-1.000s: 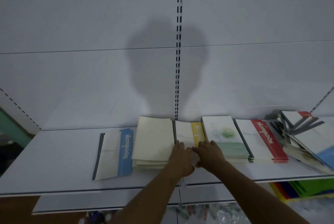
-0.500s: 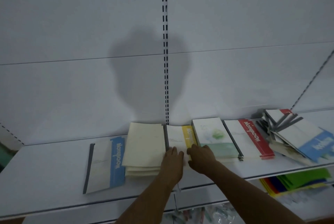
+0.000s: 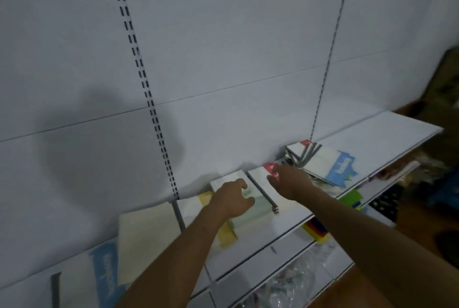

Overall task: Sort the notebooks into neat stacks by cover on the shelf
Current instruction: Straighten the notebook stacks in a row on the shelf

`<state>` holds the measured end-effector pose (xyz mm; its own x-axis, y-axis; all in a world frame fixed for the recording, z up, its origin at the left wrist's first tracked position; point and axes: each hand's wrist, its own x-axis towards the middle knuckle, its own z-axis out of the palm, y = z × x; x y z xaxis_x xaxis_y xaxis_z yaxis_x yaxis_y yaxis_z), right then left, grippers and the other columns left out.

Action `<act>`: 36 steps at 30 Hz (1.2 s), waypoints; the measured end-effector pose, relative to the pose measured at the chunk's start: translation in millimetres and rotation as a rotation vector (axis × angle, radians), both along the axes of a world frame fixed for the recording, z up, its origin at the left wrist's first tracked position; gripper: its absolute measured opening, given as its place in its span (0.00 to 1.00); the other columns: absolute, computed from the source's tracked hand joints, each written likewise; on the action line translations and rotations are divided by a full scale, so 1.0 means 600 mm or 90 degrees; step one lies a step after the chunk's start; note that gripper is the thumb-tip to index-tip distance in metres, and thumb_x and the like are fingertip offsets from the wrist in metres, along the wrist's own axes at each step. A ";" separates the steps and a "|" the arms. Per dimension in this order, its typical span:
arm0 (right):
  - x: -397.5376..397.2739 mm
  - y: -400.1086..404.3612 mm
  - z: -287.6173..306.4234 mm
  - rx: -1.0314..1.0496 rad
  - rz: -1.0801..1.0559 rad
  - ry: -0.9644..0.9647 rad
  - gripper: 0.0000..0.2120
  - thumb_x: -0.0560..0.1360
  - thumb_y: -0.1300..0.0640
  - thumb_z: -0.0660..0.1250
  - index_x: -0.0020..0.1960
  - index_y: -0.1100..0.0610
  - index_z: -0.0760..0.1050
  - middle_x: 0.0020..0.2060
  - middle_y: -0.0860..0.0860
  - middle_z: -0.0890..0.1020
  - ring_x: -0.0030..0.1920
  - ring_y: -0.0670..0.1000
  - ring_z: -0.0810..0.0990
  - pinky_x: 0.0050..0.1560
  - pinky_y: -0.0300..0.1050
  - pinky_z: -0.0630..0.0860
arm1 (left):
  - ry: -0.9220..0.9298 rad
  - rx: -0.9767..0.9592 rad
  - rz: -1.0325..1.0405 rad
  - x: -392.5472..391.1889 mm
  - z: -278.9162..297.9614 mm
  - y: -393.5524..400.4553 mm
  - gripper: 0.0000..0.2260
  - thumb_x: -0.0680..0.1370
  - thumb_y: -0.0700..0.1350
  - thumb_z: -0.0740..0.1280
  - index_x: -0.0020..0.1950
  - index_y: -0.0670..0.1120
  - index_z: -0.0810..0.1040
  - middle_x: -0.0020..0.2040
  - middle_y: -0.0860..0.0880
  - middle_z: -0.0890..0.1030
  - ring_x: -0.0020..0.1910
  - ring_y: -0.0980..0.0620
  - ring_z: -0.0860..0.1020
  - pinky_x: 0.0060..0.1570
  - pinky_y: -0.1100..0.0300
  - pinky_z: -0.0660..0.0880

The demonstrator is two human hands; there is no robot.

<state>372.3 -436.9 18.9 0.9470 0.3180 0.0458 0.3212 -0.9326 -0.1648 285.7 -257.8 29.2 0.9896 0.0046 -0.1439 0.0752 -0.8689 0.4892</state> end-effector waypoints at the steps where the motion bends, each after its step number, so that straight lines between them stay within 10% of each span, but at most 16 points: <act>1: -0.002 -0.022 0.012 -0.008 -0.030 0.000 0.23 0.78 0.41 0.54 0.67 0.52 0.69 0.64 0.53 0.76 0.63 0.55 0.75 0.63 0.51 0.69 | -0.003 0.023 -0.030 0.010 0.013 -0.019 0.23 0.76 0.56 0.65 0.69 0.49 0.69 0.67 0.46 0.72 0.64 0.47 0.73 0.59 0.57 0.71; 36: 0.048 -0.815 0.086 0.025 -0.458 -0.014 0.21 0.78 0.42 0.54 0.66 0.51 0.69 0.61 0.53 0.74 0.61 0.56 0.73 0.63 0.56 0.66 | -0.061 -0.001 -0.388 0.221 0.057 -0.805 0.16 0.77 0.52 0.64 0.61 0.46 0.74 0.55 0.46 0.79 0.51 0.49 0.78 0.48 0.57 0.75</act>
<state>401.2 -926.1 70.7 0.9199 -0.3865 0.0661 -0.3668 -0.9079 -0.2031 418.3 -740.8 63.7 0.8223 -0.5665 -0.0539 -0.4793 -0.7405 0.4712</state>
